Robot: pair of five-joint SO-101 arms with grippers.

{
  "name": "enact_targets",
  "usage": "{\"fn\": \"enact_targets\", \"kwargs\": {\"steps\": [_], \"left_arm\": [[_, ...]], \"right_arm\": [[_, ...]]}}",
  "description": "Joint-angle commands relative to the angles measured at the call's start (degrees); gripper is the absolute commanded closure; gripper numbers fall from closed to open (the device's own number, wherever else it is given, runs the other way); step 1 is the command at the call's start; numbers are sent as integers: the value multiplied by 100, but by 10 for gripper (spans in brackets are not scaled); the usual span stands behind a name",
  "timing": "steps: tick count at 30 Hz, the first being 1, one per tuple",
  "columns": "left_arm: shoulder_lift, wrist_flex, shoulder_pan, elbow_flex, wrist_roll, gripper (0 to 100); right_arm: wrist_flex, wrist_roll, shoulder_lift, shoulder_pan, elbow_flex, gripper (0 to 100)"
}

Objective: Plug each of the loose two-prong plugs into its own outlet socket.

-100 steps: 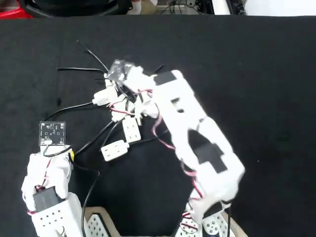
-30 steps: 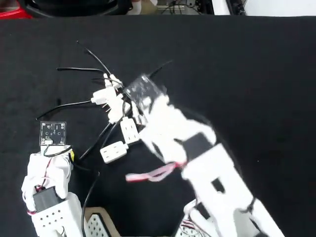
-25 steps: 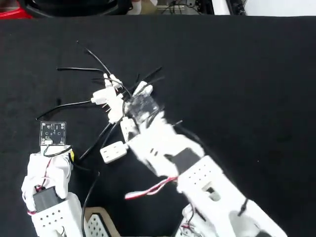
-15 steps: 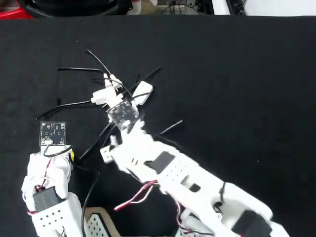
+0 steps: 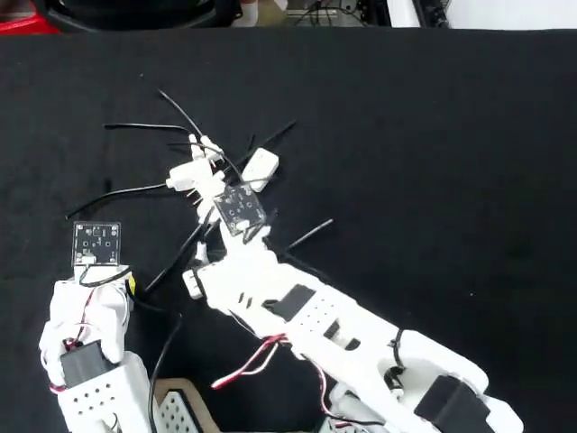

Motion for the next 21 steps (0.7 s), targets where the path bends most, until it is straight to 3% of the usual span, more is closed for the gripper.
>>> {"fn": "enact_targets", "kwargs": {"steps": [1, 10, 15, 18, 21], "left_arm": [[-44, -97, -22, 110, -26, 798], [-62, -167, -13, -40, 9, 798], [-62, -1073, 136, -769, 1486, 798], [-53, -1820, 690, -848, 2092, 795], [-53, -2110, 1508, -857, 2224, 795]], "right_arm": [[-141, -53, -198, -193, 31, 982], [-431, -18, -268, -290, 136, 986], [-369, 387, -901, -651, 312, 986], [-299, 633, -1516, -826, 611, 986], [-255, 949, -2097, -853, 910, 986]]}}
